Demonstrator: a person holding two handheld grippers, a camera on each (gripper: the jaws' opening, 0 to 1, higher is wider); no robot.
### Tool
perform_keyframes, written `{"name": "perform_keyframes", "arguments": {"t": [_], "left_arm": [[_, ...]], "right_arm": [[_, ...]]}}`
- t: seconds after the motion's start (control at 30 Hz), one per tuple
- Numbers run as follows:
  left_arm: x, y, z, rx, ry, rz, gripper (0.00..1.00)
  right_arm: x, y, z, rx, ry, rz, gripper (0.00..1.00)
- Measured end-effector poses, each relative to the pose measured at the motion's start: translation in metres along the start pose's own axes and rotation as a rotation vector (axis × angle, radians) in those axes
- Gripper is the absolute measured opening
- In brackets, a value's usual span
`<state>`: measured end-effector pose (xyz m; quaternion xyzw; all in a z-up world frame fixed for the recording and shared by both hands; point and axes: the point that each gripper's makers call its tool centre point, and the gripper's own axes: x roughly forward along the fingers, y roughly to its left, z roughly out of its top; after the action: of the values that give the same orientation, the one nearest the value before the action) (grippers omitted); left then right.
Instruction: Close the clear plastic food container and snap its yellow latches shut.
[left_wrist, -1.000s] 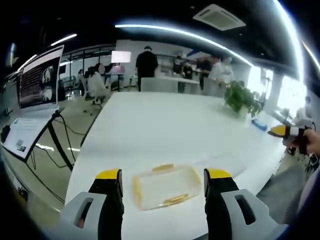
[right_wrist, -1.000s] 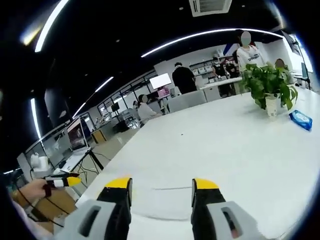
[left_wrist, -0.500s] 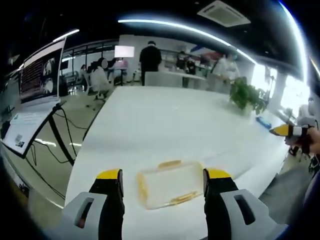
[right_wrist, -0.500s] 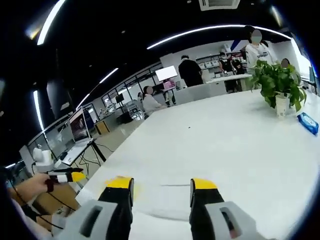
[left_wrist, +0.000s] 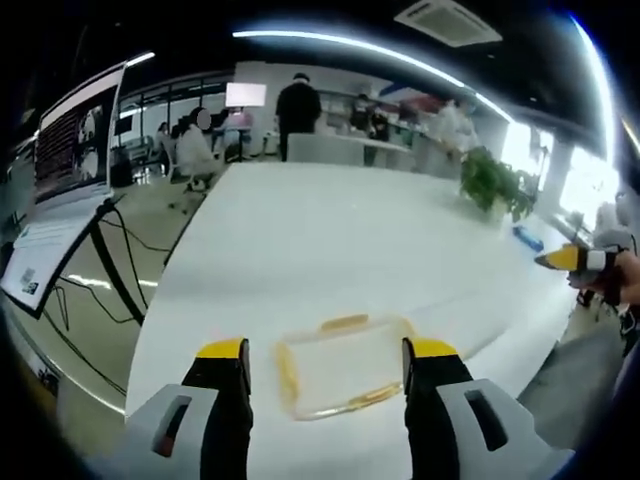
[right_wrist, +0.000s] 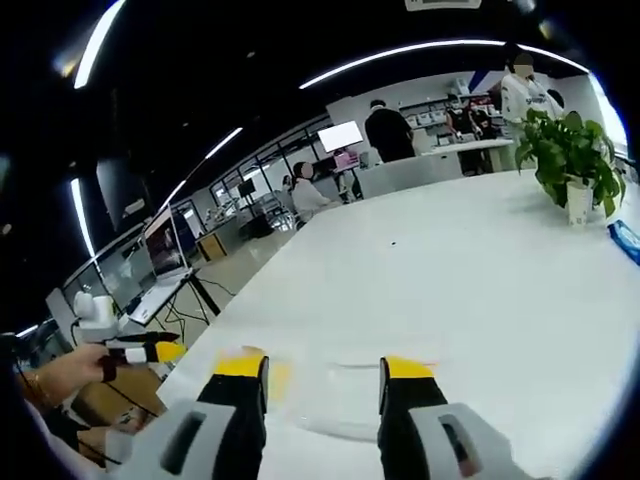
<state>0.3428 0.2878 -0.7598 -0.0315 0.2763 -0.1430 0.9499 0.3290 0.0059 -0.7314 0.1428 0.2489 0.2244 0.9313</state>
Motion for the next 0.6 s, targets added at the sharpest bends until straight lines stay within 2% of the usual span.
{"name": "perform_keyframes", "arguments": {"t": [0.6], "left_arm": [[0.018, 0.009, -0.010, -0.007, 0.029, -0.007, 0.55]], "right_arm": [[0.030, 0.020, -0.010, -0.010, 0.037, 0.041, 0.41]]}}
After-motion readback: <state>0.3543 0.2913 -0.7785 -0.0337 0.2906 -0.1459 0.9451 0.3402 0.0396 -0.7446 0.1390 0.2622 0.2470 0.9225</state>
